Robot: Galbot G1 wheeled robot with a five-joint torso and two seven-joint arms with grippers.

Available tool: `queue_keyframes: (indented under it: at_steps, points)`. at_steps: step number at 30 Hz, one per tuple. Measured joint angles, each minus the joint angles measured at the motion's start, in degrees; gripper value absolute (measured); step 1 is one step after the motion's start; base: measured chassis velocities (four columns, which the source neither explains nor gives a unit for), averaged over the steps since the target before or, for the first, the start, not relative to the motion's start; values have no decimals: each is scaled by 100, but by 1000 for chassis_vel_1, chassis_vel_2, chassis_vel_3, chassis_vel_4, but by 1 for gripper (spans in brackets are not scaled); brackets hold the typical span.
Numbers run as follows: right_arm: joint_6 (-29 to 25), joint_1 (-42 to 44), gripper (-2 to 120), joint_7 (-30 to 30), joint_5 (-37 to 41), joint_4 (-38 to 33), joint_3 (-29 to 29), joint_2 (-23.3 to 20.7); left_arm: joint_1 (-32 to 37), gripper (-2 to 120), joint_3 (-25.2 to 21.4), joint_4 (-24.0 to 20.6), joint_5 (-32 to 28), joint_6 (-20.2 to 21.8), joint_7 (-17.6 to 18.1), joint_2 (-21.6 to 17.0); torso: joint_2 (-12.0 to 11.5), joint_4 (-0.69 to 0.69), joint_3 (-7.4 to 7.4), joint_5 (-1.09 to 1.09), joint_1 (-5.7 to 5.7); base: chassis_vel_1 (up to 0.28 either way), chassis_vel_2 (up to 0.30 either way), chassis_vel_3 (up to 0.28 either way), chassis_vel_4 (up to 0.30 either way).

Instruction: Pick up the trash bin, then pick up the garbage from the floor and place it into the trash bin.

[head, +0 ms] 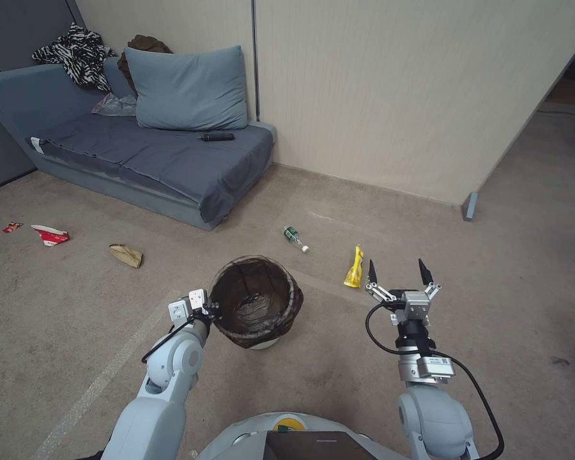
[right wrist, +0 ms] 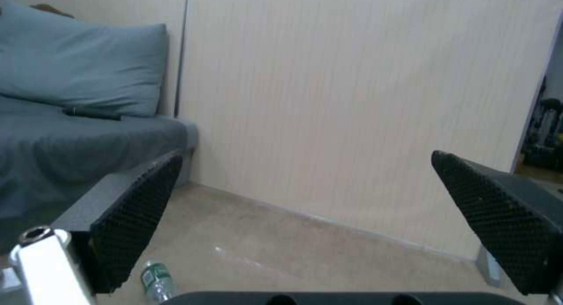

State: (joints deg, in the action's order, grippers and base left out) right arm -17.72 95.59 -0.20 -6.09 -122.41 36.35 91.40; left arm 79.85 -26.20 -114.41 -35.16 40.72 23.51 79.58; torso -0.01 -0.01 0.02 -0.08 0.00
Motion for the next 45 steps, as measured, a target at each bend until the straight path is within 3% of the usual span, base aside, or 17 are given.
queue_keyframes:
  at_steps: [4,6,10,17,26,45]
  points:
    - [-65,-18,100,11,-18,27,-11,5,243,4,-43,-460,325,-97,-92,2,0,0,0,6,0,0,0,0,0]
    - [-122,-21,100,39,-89,77,-31,21,466,4,-52,-987,409,-164,-113,-15,0,2,-1,8,0,0,0,0,0]
    - [-135,-34,100,112,-138,99,-38,29,538,4,-50,-1172,454,-187,-133,-20,0,1,-1,6,0,0,0,0,0]
    - [-146,-57,100,198,-143,115,-48,37,835,4,11,-1875,743,-285,-274,-63,0,2,-2,8,0,0,0,0,0]
    - [-160,-37,100,184,-39,87,-38,36,959,4,23,-2239,1086,-410,-417,-62,0,1,-2,9,0,0,0,0,0]
    - [-193,18,100,12,147,66,-16,68,962,4,59,-2276,1261,-489,-475,-28,0,1,-2,9,0,-2,2,2,-3]
